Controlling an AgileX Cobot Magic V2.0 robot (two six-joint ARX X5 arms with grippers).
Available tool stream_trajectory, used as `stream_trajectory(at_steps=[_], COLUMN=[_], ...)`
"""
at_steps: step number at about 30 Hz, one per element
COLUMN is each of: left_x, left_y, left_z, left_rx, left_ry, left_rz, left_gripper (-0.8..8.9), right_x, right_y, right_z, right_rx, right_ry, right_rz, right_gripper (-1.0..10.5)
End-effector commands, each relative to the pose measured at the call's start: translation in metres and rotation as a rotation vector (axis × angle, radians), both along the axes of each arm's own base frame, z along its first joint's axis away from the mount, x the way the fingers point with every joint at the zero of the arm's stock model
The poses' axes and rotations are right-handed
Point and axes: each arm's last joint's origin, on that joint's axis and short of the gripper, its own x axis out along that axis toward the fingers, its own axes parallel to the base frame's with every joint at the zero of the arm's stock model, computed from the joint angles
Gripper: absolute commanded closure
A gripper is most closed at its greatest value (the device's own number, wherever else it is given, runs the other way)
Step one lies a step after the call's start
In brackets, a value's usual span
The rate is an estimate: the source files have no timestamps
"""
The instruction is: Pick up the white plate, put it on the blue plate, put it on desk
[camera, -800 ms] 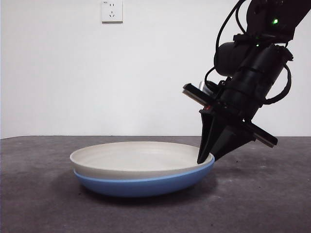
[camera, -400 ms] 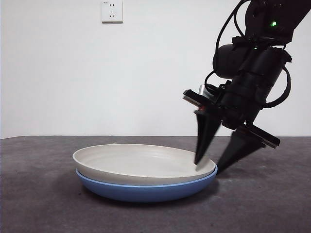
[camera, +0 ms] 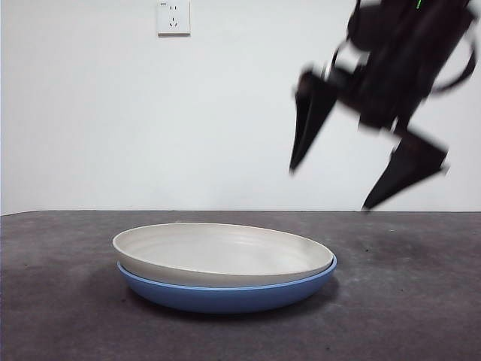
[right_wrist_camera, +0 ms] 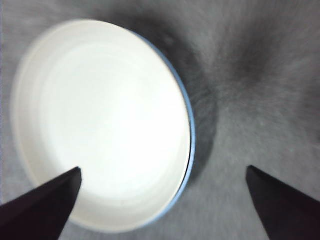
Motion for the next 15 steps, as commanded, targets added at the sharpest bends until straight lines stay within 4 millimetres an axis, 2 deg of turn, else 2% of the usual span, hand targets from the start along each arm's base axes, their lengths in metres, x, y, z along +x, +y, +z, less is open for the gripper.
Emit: stream_trajectory(at_steps=[1, 6, 10, 15], left_x=[-0.002, -0.002, -0.002, -0.002], left_y=[0.001, 0.001, 0.001, 0.001], left_z=[0.006, 0.006, 0.006, 0.006], left_rx=[-0.016, -0.016, -0.016, -0.016], left_ry=[-0.022, -0.023, -0.023, -0.023], left_rz=[-0.004, -0.004, -0.004, -0.004], left_gripper=[2.5, 2.5, 2.5, 2.5], right_x=[-0.017, -0.071, -0.124, -0.181], right_y=[-0.007, -0.026, -0.044, -0.066], right_z=[0.029, 0.077, 0.107, 0.128], right_rx=[-0.018, -0.051, -0.06, -0.007], right_ry=[-0.082, -0.198, -0.296, -0.399], right_rz=[0.032, 0.048, 0.084, 0.115], right_gripper=[3.2, 3.2, 3.2, 3.3])
